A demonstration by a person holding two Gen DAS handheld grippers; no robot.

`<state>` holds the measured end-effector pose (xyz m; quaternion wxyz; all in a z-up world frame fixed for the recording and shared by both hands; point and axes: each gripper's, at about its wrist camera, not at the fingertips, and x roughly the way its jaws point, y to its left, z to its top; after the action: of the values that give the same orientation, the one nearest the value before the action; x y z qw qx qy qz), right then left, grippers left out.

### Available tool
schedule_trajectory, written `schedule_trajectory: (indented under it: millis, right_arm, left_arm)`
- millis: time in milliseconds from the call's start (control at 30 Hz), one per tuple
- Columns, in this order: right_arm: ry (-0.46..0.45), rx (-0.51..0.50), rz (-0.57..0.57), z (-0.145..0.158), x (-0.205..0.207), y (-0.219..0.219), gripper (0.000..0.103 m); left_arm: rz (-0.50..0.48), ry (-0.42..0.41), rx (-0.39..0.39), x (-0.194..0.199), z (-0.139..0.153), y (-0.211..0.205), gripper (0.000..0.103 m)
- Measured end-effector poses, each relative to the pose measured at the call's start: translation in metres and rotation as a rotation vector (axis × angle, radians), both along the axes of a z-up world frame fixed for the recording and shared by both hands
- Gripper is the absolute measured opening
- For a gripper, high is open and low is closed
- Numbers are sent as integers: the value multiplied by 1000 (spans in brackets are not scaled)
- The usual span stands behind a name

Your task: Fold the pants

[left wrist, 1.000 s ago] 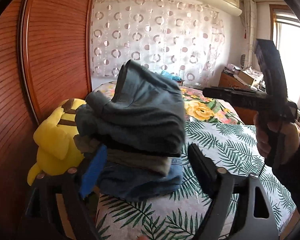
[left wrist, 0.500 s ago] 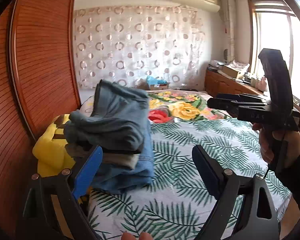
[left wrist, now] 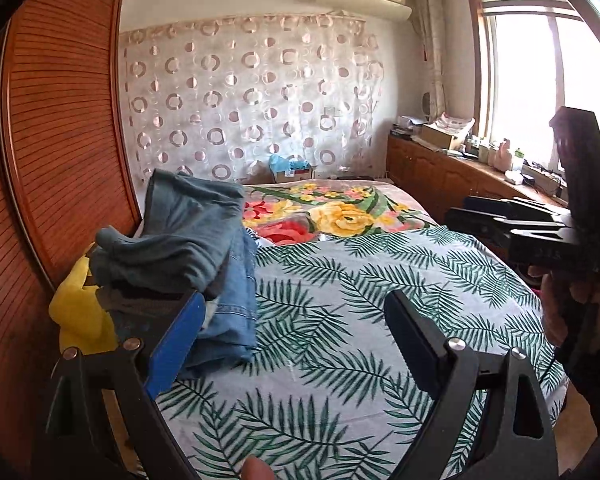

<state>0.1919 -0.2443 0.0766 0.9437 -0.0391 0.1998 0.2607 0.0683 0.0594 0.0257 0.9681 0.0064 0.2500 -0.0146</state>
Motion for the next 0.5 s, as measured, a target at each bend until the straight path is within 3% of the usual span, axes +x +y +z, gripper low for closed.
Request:
schedule_trajectory:
  millis: [333,500]
  right_arm:
    - [1,4,-102,-11,-51,-16,65]
    - [14,21,-136,-14,-75,-25,67]
  left_arm:
    - [-35,30,14,-4,-13,-34,91]
    - [-73,46,-27,-9,-20,-47,91]
